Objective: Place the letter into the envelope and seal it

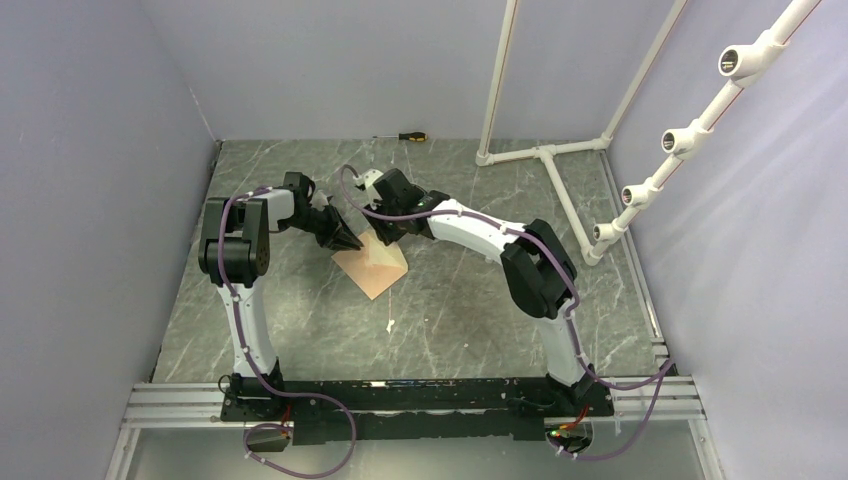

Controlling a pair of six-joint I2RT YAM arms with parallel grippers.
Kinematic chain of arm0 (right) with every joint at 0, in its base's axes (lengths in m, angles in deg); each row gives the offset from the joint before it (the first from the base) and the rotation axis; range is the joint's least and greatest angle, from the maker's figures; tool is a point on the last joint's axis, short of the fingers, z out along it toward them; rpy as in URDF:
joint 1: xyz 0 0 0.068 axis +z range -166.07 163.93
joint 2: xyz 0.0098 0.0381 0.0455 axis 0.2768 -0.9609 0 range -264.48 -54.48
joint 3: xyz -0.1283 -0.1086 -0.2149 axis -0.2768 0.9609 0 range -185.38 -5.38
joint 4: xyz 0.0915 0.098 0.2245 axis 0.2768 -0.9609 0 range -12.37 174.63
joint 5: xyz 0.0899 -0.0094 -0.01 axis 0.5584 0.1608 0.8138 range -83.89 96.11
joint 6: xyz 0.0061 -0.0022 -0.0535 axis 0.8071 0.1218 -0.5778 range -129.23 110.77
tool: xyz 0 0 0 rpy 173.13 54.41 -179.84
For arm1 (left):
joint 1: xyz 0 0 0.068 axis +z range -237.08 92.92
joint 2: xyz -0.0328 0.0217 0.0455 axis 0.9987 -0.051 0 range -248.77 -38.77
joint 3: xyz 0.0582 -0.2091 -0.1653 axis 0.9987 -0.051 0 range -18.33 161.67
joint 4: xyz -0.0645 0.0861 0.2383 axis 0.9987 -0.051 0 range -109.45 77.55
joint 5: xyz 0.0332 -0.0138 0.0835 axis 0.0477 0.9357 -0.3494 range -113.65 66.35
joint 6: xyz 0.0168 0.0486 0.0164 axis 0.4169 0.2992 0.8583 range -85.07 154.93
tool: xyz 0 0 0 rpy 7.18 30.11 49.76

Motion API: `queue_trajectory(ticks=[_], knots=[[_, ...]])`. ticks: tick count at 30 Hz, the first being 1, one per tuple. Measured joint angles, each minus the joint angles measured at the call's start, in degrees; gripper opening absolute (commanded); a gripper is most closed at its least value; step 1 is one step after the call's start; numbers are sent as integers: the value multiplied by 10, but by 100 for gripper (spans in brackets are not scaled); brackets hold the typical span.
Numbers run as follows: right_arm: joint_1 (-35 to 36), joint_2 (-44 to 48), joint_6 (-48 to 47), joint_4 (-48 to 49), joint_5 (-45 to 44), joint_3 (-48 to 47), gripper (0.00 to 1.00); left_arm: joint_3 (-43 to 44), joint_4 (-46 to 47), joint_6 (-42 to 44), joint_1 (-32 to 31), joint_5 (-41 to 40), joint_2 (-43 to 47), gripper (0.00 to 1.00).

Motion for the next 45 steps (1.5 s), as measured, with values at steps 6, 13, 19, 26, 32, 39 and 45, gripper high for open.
queue_trajectory(ticks=[6, 13, 19, 26, 32, 39, 45], knots=[[-7, 5, 15, -3, 0, 13, 32, 0, 0, 0, 0, 0, 0, 22], [-15, 14, 25, -16, -1, 36, 30, 0, 0, 0, 0, 0, 0, 22], [-15, 14, 28, -16, -4, 36, 33, 1, -1, 0, 0, 0, -1, 22], [-17, 14, 33, -15, 0, 33, 17, 3, -4, 0, 1, 2, -3, 22], [-18, 14, 33, -15, 0, 31, 18, 4, -5, 0, 1, 2, -4, 21], [-18, 14, 34, -14, 3, 10, 21, 4, -5, 0, 1, 2, -4, 21], [-18, 14, 35, -15, 4, 6, 25, 4, -5, 0, 1, 2, -4, 21]])
